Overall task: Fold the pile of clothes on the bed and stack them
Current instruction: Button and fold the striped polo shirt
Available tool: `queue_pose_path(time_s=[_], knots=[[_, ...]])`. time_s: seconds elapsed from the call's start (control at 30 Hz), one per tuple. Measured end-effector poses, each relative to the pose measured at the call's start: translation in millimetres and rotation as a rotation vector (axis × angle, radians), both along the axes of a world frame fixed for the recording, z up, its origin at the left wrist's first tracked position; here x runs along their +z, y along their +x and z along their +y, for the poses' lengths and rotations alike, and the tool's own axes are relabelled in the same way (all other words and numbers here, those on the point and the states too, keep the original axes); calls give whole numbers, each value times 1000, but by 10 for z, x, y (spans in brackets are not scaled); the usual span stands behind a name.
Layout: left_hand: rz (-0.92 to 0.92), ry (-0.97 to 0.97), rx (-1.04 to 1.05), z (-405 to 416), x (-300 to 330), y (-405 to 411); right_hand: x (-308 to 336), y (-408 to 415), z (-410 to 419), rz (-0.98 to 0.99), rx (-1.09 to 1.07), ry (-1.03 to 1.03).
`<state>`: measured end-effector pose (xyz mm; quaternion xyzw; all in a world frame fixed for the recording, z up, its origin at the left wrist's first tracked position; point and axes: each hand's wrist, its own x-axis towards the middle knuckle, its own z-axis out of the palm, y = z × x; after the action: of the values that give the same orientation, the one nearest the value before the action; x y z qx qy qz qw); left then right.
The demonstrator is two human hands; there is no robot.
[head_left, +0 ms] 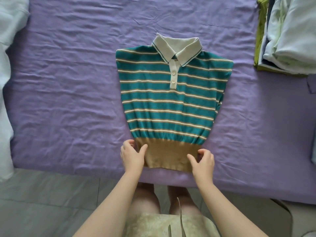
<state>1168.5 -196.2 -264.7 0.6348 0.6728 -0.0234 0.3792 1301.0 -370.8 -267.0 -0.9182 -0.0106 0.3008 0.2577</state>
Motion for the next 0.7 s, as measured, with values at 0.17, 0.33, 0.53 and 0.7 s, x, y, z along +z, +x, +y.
queue_pose_path(time_s=[0.17, 0.33, 0.53, 0.7], knots=[[-135, -408, 275, 91, -93, 86, -44, 210, 142, 274, -225, 52], [-244, -447, 275, 48, 21, -109, -26, 215, -19, 447, -269, 260], [-184, -466, 304, -28, 258, -397, 167, 132, -263, 592, -373, 284], [-237, -565, 539, -127, 454, -378, 336, 147, -245, 747, -607, 405]])
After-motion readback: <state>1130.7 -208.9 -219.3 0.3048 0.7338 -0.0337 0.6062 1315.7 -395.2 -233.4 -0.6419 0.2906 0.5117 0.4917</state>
